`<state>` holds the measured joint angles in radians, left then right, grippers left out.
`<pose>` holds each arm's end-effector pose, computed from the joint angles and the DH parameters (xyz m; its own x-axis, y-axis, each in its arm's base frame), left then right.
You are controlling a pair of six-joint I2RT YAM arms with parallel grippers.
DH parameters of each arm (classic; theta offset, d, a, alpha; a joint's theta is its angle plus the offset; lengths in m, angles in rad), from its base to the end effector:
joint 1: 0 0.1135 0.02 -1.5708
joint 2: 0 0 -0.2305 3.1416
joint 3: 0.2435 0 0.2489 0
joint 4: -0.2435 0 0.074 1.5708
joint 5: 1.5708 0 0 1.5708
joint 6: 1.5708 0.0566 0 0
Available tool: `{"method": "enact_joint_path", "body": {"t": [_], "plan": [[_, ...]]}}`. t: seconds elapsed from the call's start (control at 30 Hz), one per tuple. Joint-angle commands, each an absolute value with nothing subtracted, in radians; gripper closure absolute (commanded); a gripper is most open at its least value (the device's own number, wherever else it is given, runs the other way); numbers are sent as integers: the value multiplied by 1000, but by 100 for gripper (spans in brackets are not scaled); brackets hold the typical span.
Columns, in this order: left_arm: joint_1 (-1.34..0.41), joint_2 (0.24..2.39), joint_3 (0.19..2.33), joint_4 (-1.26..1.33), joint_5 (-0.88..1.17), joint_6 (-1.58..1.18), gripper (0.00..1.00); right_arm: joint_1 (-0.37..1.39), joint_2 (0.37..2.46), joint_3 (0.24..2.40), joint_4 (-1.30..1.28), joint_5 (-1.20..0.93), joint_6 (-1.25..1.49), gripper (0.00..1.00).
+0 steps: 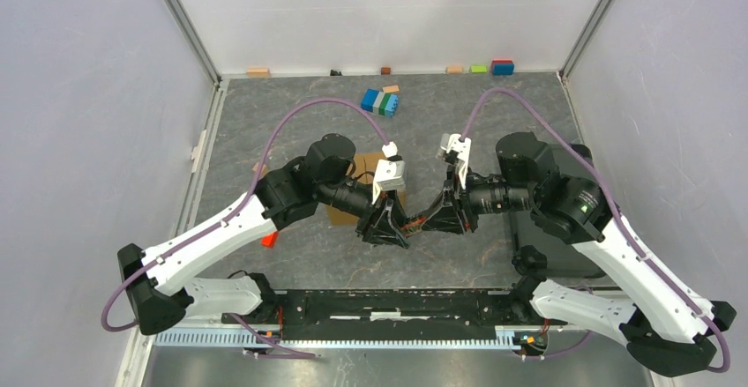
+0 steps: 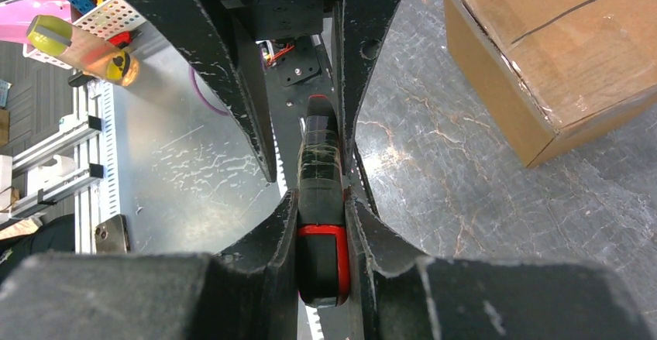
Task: Unpack the express box
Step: Pick up the knife from the center of the board.
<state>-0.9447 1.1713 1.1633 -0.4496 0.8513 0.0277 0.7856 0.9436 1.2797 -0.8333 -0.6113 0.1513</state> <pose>0.1250 -0.2455 0.3348 -0.2330 0.3534 -0.9060 0.9362 -0.1705 -0.3073 0.1175 0.1635 0.3790 -0.4744 -0.3000 -0.8276 -0.8743 0.2705 0.4031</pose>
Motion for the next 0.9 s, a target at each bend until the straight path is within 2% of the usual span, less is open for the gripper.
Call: {"method": "enact_joint_path", "body": {"t": [0.0, 0.13, 0.17, 0.23, 0.27, 0.3, 0.37, 0.43, 0.47, 0.5, 0.7, 0.87], "plan": [[-950, 1170, 1166, -401, 907, 46, 53, 794, 943, 1339, -817, -605, 145, 100], [-950, 1172, 1151, -410, 904, 45, 57, 794, 945, 1357, -812, -591, 152, 100], [-950, 1172, 1149, -411, 903, 45, 61, 793, 948, 1358, -809, -591, 153, 100], [-949, 1172, 1148, -402, 911, 43, 77, 794, 949, 1353, -791, -588, 166, 100], [-950, 1170, 1142, -386, 912, 38, 87, 793, 946, 1348, -775, -586, 173, 97], [-950, 1164, 1131, -360, 904, 24, 97, 793, 943, 1341, -749, -581, 182, 82], [-943, 1152, 1106, -269, 881, -25, 98, 794, 929, 1313, -669, -557, 221, 47], [-928, 1139, 1087, -180, 879, -83, 98, 792, 906, 1258, -556, -514, 282, 17], [-918, 1134, 1083, -146, 871, -109, 98, 793, 894, 1224, -490, -487, 304, 5], [-906, 1128, 1077, -109, 864, -137, 98, 793, 881, 1189, -423, -472, 337, 2], [-771, 1093, 1003, 181, 871, -380, 98, 793, 825, 991, -76, -324, 444, 2], [-723, 1092, 992, 218, 911, -431, 98, 791, 860, 930, 179, -338, 520, 2]]}}
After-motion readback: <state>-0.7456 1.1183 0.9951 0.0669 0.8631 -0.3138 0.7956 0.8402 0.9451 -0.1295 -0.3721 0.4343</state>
